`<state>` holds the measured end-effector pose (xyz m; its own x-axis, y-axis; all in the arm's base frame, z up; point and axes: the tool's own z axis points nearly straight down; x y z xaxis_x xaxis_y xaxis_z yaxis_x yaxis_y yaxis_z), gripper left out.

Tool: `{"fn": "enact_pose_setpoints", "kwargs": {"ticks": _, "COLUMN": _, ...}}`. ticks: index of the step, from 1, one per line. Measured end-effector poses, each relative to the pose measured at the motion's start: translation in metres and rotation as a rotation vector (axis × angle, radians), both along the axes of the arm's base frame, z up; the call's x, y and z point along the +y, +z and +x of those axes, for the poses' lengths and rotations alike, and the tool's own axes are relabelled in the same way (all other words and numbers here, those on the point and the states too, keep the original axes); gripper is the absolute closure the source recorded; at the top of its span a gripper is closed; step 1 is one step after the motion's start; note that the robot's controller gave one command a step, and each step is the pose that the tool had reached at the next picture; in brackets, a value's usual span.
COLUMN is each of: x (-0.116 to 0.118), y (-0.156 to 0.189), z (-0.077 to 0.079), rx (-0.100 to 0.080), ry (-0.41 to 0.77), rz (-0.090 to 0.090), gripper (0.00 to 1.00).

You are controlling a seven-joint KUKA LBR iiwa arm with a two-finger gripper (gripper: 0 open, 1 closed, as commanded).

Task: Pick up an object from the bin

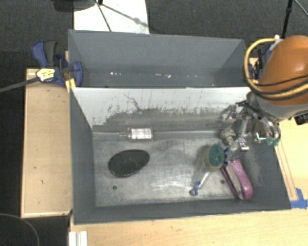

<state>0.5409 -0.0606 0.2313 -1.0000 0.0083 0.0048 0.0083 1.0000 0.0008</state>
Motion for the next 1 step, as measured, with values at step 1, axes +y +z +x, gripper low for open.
{"fn": "enact_pose_setpoints", "kwargs": {"ticks": 1, "x": -0.0584, "y": -0.157, "z": 0.0513, "rx": -0.012, "ry": 0.264, "rz": 0.006, "gripper": 0.0}}
